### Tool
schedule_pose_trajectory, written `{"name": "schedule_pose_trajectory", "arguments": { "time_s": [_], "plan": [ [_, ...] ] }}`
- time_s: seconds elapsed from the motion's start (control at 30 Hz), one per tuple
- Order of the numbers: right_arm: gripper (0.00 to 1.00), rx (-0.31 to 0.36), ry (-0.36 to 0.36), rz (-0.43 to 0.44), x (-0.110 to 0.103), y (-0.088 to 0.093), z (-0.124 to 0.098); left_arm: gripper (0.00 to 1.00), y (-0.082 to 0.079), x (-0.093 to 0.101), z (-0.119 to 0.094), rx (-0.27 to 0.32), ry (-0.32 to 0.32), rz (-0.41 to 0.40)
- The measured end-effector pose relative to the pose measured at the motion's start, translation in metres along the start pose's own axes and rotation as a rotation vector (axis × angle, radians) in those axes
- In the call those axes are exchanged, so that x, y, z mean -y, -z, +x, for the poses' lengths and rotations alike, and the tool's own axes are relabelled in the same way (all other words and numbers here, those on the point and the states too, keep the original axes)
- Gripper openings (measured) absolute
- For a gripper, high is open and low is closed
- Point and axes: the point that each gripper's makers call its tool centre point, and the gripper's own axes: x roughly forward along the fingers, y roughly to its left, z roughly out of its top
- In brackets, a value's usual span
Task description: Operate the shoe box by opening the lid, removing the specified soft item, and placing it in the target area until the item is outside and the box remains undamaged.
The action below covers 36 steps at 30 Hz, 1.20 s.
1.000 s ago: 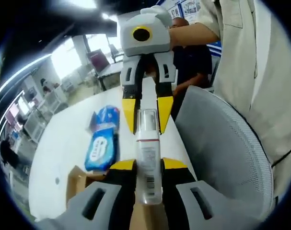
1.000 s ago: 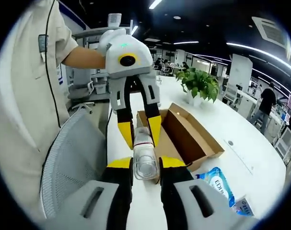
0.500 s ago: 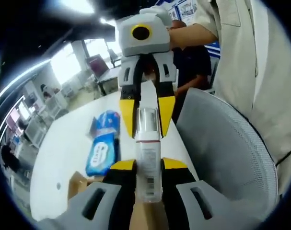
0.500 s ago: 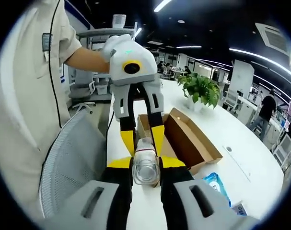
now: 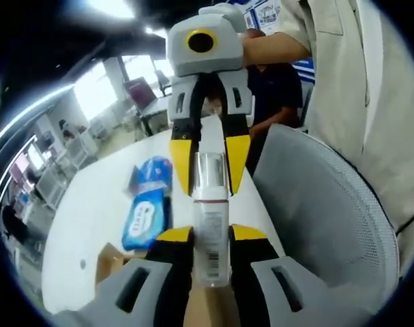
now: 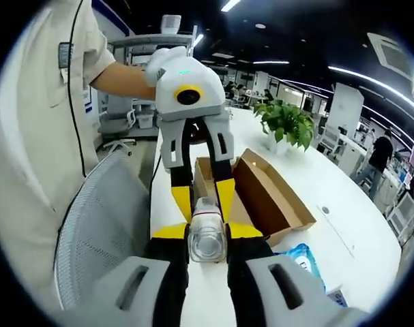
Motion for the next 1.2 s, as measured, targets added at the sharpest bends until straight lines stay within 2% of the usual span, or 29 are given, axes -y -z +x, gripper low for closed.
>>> {"name": "schedule_pose_trajectory", "arguments": {
  "time_s": [0.33,0.7,1.0,1.2],
  "plan": [
    [0.17,-0.027,0.014,-0.006,0.010,0.005,-0.002,0.21,0.000,-0.012,-0.002,0.019,-0.035,-0.020],
    [0.17,-0.076,0.020,-0.025,0.030,0.014,-0.012,0.27,0.014,-0.023,-0.008,0.018,-0.077,-0.082],
    [0.17,-0.137,0.032,-0.051,0.061,0.024,-0.022,0.39,0.030,-0.036,-0.018,0.037,-0.168,-0.204],
    [0.17,-0.180,0.041,-0.077,0.087,0.031,-0.029,0.46,0.038,-0.047,-0.030,0.056,-0.253,-0.282]
  ]
}}
